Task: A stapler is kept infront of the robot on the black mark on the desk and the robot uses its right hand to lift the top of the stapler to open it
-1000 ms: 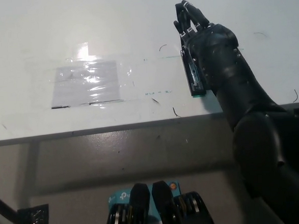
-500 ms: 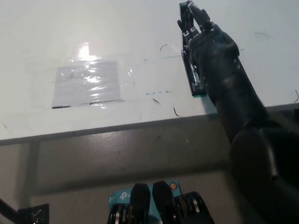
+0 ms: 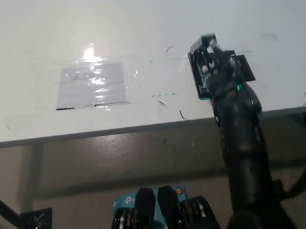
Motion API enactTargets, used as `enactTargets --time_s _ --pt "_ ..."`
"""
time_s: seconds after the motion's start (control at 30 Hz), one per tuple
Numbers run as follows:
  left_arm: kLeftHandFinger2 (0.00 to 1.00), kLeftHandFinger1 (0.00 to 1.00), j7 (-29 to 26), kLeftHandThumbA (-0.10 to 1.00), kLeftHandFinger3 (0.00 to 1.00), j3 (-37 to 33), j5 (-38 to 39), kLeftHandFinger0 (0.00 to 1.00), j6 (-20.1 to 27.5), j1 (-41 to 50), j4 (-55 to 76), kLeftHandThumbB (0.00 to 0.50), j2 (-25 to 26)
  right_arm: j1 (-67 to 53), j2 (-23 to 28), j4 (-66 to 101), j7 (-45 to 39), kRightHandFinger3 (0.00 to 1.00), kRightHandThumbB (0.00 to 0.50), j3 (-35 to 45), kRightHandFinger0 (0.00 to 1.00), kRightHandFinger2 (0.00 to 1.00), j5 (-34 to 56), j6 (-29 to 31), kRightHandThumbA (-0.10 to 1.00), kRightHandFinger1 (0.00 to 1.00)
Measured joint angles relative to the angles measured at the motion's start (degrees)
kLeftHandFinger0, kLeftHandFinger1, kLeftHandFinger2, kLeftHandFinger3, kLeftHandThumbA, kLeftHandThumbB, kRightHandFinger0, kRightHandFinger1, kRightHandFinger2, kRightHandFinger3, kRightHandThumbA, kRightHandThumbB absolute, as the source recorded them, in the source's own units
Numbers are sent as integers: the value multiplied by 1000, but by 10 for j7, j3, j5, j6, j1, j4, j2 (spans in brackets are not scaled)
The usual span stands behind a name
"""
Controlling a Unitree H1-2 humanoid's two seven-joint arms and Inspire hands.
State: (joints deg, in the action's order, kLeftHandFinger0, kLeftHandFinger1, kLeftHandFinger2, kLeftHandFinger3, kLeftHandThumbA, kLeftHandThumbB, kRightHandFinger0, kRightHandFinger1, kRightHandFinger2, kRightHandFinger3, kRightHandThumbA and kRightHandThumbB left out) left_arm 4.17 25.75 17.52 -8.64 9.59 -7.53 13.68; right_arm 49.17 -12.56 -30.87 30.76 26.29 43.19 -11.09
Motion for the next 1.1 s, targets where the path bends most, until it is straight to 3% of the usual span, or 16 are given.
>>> enactTargets --time_s 0.03,0.07,0.17,0.37,0.57,0.6,0.7,0.83,0.9,1.0,1.1 --pt "726 601 0 347 844 0 0 519 0 0 0 189 0 -13 -2 18 2 1000 0 -3 617 744 3 -9 953 671" --pt "721 598 0 345 846 0 0 521 0 0 0 156 0 -30 -5 37 4 1000 0 -7 620 821 6 -18 969 697" --pt "725 606 0 330 864 0 0 551 0 0 0 126 0 -73 -12 93 12 1000 0 -27 583 798 18 -46 949 678" --pt "746 608 0 355 871 1 0 507 0 -2 1 156 2 -142 -13 207 37 1000 0 -88 501 773 55 -99 958 629" --pt "746 614 1 352 893 2 1 542 0 -11 2 138 8 -166 -4 266 52 1000 0 -140 527 753 98 -134 993 630" --pt "750 622 1 354 894 2 1 552 0 -11 2 126 8 -168 -2 269 55 1000 0 -146 496 726 103 -138 992 605" --pt "782 677 1 371 894 1 1 587 1 -12 2 160 9 -177 6 275 63 1000 0 -156 529 762 115 -144 1000 646" --pt "779 668 1 354 900 2 1 594 0 -12 2 160 14 -194 30 305 73 1000 0 -166 568 840 138 -150 1000 710" --pt "780 669 1 357 893 2 1 595 0 -13 4 154 14 -202 43 325 74 1000 0 -167 561 807 146 -152 1000 695" --pt "797 670 1 341 898 3 1 596 -1 -12 8 151 15 -223 87 359 69 994 0 -168 507 720 146 -153 821 610" --pt "781 665 1 374 888 2 2 584 -2 -13 11 157 16 -250 131 369 44 925 0 -168 517 693 122 -151 812 594"
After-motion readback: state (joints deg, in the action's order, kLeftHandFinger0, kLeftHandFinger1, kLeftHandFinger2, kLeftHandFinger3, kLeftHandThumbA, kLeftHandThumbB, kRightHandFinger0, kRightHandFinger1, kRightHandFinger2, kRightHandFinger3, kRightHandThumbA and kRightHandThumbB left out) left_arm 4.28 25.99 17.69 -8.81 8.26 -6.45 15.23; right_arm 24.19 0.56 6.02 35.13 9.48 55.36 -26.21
